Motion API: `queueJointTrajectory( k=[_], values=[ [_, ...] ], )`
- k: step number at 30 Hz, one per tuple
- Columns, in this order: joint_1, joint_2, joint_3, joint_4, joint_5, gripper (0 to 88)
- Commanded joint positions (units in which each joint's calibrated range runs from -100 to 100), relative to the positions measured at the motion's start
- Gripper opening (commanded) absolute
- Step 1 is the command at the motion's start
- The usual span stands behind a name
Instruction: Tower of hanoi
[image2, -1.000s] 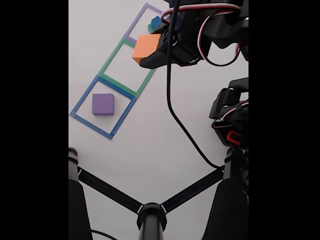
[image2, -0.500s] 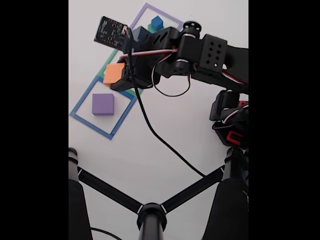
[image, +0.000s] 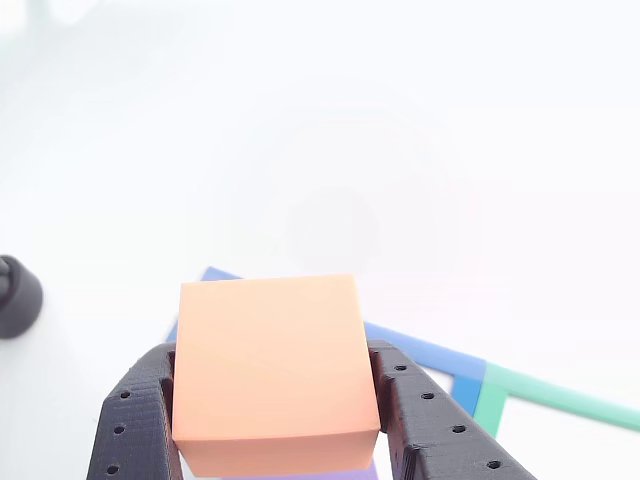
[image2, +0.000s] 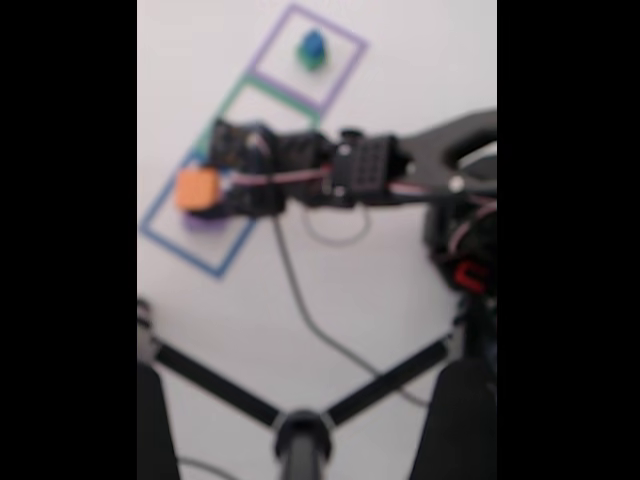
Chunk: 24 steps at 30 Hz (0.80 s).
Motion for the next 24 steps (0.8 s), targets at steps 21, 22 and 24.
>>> queueJointTrajectory(
  k=[21, 22, 24],
  values=[
    [0.0, 16.1, 3.2, -25.4, 0.2, 7.7],
    [0.0, 16.5, 3.2, -25.9, 0.2, 7.6],
    [0.0, 17.5, 3.3, -27.1, 0.2, 7.5]
  ],
)
